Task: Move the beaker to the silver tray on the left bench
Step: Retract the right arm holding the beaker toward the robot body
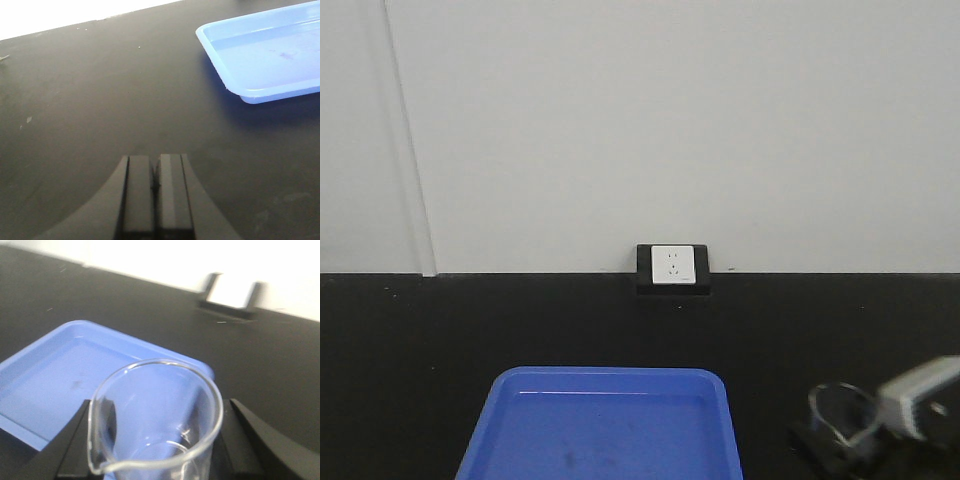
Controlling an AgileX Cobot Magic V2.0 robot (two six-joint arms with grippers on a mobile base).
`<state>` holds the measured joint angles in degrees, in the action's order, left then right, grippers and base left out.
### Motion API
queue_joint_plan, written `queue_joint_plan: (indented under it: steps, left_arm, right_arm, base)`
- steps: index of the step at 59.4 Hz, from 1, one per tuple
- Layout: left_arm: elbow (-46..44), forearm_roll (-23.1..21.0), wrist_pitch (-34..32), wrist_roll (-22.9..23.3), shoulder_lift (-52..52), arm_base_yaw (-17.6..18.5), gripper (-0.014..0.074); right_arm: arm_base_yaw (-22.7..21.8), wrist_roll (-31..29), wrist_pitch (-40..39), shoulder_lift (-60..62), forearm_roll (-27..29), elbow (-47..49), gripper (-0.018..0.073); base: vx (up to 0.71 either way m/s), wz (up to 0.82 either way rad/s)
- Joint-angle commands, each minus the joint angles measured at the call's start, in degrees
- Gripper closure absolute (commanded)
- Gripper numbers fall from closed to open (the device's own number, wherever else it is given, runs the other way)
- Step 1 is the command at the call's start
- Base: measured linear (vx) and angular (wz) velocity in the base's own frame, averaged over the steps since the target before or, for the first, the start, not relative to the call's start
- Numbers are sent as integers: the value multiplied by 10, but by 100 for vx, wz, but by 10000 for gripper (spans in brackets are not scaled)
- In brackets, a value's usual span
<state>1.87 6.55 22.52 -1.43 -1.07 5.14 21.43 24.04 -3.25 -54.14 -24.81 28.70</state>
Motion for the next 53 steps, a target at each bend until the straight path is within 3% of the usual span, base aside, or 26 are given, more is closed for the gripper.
queue_joint_plan:
  steps: [1, 12, 20, 53]
  left_arm:
    - [11, -1, -48, 1, -4, 4, 595]
    - [11, -1, -48, 1, -4, 4, 595]
    - [11, -1, -48, 1, -4, 4, 595]
    - [11, -1, -48, 1, -4, 4, 595]
  right_arm:
    - [-30, 0, -7, 106, -5, -36, 573]
    - [-79, 0, 14, 242, -5, -99, 573]
    - [-103, -3, 3, 257, -6, -101, 573]
    - [-107, -4, 14, 257, -4, -101, 570]
  base:
    - [0, 0]
    - [0, 0]
    - [0, 0]
    - [0, 0]
